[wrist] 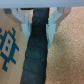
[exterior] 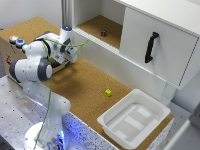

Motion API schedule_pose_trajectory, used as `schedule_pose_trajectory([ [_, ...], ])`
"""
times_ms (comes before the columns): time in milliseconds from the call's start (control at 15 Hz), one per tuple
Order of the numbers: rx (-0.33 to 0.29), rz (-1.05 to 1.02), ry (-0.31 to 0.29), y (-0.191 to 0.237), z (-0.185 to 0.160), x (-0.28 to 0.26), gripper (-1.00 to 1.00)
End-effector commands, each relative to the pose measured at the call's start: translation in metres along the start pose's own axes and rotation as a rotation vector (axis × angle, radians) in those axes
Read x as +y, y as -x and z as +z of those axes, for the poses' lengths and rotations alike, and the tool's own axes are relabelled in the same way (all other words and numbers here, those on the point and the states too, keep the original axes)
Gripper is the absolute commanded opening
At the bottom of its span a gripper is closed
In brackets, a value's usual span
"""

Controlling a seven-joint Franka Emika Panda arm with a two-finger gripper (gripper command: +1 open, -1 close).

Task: Go close the drawer

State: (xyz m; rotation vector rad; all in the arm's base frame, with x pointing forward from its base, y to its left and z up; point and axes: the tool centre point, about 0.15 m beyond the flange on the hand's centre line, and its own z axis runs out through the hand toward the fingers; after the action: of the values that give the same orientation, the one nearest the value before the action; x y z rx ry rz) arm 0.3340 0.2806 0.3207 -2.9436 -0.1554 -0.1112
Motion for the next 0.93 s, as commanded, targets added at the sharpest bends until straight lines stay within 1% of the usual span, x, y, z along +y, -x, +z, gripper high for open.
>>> schedule_pose_trajectory([
  [0,-0.029,0.008,-0.002,-0.014,0.053,-0.027,-1.00],
  [67,-0.029,0.013,-0.003,-0.014,0.053,-0.029,1.00],
  [133,-0.018,0.021,-0.007,-0.012,0.049,-0.030,1.00],
  [267,0.025,0.032,-0.002,-0.007,0.030,-0.031,1.00],
  [600,0.146,0.055,-0.033,0.002,-0.030,-0.035,1.00],
  [667,0.160,0.050,-0.029,0.003,-0.038,-0.037,1.00],
  [867,0.215,0.029,0.013,0.009,-0.070,-0.046,1.00],
])
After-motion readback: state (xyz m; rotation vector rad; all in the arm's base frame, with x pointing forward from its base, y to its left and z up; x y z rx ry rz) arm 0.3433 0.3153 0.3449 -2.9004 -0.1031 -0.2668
